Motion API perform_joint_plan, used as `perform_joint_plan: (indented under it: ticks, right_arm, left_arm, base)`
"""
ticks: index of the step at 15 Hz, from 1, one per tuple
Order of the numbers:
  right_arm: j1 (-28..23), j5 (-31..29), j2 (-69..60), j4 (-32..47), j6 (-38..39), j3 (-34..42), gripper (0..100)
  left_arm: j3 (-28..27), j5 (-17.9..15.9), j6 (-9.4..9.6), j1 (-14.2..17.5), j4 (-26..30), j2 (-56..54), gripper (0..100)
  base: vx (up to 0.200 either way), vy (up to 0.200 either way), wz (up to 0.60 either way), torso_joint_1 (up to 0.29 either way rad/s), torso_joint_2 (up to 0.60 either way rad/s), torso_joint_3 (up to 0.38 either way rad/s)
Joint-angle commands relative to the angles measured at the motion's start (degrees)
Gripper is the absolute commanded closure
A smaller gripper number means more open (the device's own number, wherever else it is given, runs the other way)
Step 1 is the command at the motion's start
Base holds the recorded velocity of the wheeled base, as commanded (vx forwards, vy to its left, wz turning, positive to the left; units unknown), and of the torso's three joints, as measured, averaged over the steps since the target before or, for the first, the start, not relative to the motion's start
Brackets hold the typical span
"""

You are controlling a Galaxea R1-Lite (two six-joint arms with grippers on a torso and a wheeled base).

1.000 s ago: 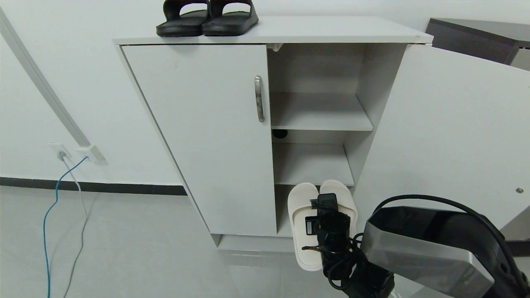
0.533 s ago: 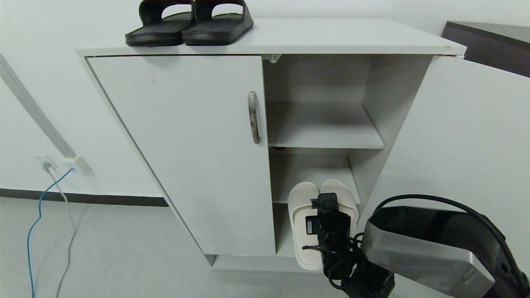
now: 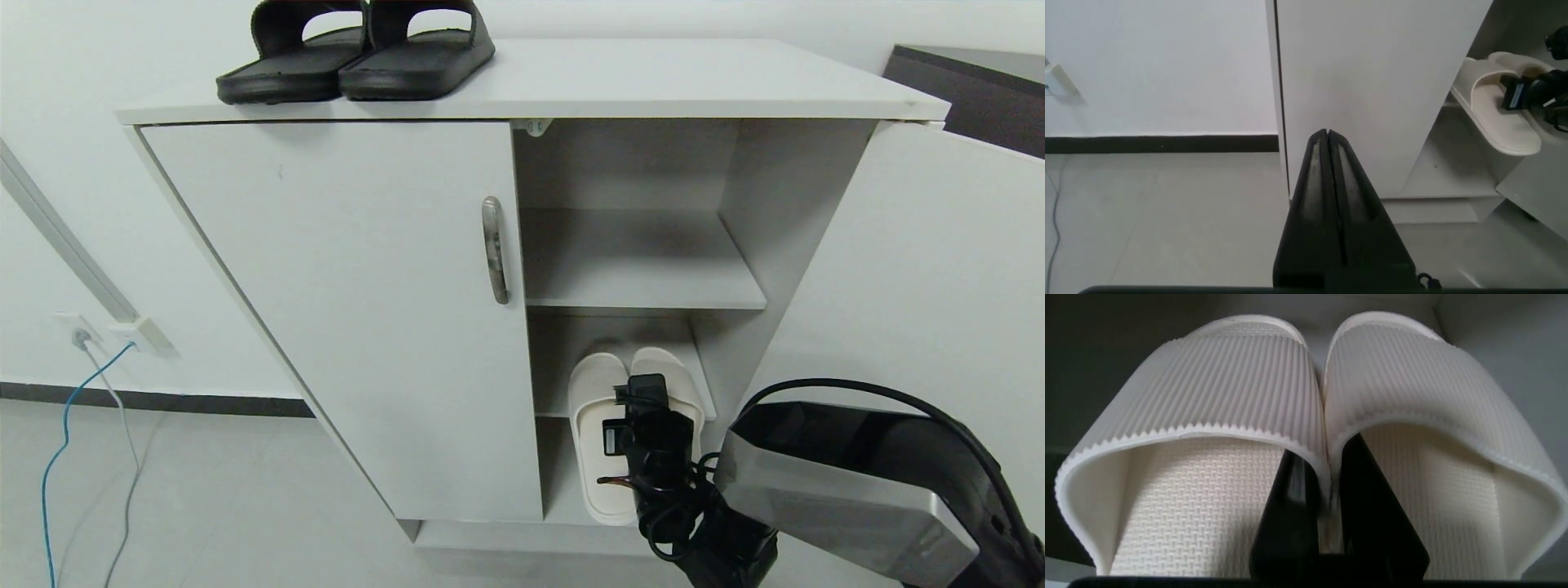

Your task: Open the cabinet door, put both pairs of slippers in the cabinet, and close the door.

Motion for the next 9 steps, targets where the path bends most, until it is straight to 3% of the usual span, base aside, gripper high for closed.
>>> perform_joint_plan:
  ticks: [1, 9]
  right_arm:
    - [-1.5, 1.05, -0.07, 2.47, 0.08, -2.91, 100]
    - [-4.75, 4.83, 0.37, 19.96, 0.43, -19.7, 100]
  left_arm:
    - [0.01, 0.01, 0.02, 0.01, -0.01, 0.05, 100]
    - [0.01, 0.01, 0.11, 0.01, -0.01, 0.05, 100]
  base:
    - [0.0, 0.0, 0.0, 0.0, 0.0, 0.0]
    - [0.0, 0.0, 0.0, 0.0, 0.0, 0.0]
